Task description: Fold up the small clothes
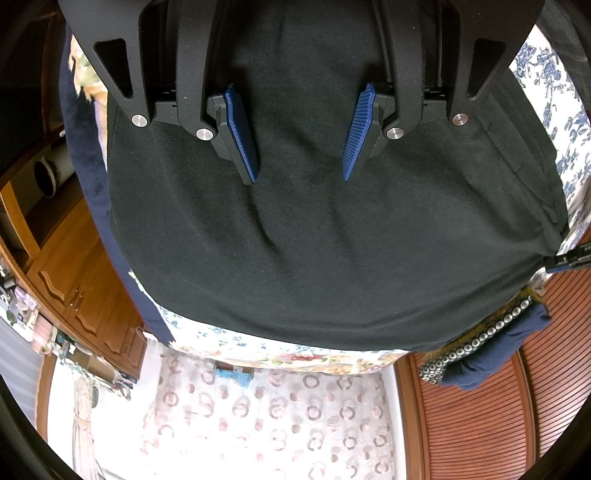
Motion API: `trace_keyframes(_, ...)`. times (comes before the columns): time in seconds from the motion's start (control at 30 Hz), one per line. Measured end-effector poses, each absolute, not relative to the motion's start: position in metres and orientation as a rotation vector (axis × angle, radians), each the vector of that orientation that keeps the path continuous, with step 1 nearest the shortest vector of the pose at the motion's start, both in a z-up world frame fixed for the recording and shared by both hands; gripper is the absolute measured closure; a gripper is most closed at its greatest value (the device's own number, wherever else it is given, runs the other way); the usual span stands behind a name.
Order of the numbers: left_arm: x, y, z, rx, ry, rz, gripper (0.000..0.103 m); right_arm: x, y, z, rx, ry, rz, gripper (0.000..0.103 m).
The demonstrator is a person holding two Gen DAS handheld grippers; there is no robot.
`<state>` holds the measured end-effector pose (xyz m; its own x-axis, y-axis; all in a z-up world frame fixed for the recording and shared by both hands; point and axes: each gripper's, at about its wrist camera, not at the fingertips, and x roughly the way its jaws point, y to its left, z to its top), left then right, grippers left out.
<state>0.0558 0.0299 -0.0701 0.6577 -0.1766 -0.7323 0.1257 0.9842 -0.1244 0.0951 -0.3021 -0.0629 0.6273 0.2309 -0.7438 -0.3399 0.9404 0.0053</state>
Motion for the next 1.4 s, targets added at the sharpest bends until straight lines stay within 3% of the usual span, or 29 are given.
trace_keyframes(0.17, 0.056, 0.030, -0.075, -0.052, 0.861, -0.163, 0.056, 0.095, -0.302, -0.063, -0.140, 0.831, 0.329, 0.055)
trace_keyframes(0.93, 0.065, 0.018, -0.073, -0.061, 0.878, -0.250, 0.051, 0.095, -0.302, -0.063, -0.138, 0.831, 0.329, 0.054)
trace_keyframes(1.0, 0.066, 0.018, -0.073, -0.056, 0.872, -0.252, 0.060, 0.095, -0.302, -0.063, -0.137, 0.831, 0.329, 0.054)
trace_keyframes(1.13, 0.068, 0.020, -0.072, -0.070, 0.876, -0.260, 0.088, 0.095, -0.302, -0.063, -0.135, 0.830, 0.329, 0.054)
trace_keyframes(1.23, 0.067, 0.017, -0.070, -0.065, 0.868, -0.266, 0.095, 0.095, -0.304, -0.063, -0.130, 0.830, 0.332, 0.054)
trace_keyframes(1.4, 0.060, 0.013, -0.052, -0.093, 0.785, -0.290, 0.097, 0.097, -0.301, -0.062, -0.121, 0.830, 0.337, 0.054)
